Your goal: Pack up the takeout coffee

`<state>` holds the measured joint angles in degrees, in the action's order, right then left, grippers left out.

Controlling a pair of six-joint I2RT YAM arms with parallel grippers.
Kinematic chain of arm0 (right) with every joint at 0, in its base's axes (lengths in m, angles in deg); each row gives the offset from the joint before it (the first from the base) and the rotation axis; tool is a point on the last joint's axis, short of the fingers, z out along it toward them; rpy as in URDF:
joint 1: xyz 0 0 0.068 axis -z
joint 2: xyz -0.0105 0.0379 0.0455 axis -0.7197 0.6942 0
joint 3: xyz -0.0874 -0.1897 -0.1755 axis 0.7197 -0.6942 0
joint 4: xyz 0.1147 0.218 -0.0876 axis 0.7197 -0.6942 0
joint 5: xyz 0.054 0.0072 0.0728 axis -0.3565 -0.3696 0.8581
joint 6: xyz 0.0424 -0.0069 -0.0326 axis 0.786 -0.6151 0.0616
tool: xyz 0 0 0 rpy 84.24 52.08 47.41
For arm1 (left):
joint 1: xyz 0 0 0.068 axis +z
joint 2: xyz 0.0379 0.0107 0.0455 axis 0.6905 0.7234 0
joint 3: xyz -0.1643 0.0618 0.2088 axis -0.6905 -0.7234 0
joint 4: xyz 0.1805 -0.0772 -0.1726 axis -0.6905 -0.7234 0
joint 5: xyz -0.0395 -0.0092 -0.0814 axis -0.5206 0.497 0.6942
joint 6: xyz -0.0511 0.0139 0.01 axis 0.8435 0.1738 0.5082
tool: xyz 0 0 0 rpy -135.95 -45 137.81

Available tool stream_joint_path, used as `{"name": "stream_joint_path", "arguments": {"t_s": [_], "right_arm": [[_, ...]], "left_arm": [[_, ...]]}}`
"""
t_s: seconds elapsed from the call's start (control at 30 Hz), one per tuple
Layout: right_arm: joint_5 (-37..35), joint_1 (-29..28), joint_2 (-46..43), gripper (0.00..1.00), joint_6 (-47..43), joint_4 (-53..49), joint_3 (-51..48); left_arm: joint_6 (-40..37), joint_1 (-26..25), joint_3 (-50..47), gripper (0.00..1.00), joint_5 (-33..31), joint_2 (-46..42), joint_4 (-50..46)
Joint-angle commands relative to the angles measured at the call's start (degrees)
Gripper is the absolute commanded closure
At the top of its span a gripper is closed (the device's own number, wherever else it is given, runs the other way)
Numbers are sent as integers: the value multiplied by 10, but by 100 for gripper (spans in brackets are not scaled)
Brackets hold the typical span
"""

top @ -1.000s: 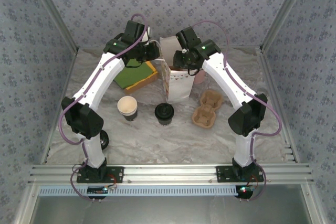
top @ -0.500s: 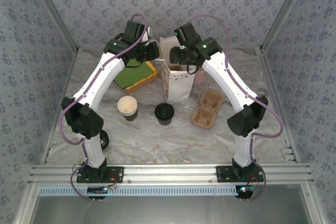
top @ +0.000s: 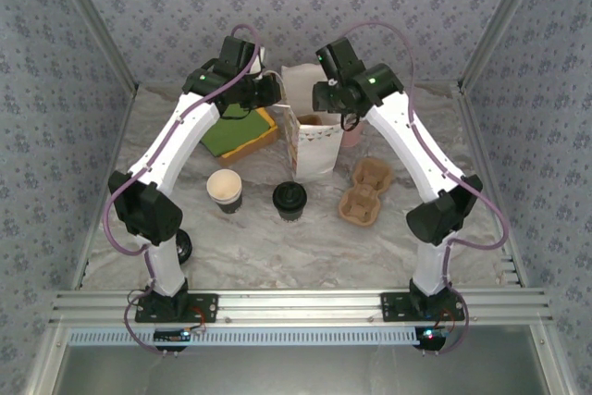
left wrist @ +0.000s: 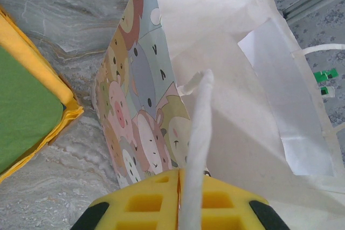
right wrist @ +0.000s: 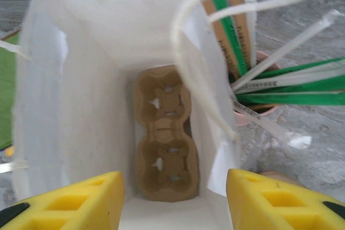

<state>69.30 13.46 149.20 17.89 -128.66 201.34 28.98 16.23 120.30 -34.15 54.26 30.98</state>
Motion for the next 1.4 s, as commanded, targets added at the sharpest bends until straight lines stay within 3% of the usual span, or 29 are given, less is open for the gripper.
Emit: {"name": "stream_joint_path", "arguments": {"t_s": [0.0, 1.1, 1.3, 1.37], "right_arm": [[-7, 9, -28, 47, -2, -8, -27], [13, 50, 12, 44, -13, -26, -43], [12, 51, 26, 47, -19, -25, -43], [17, 51, 31, 53, -23, -21, -43]], "left_arm": [[-12, -1, -2, 91, 2, -20, -2], [-16, 0, -5, 91, 7, -25, 1], [-19, 0, -5, 91, 8, -27, -2], [-22, 1, -7, 91, 7, -27, -4]]}}
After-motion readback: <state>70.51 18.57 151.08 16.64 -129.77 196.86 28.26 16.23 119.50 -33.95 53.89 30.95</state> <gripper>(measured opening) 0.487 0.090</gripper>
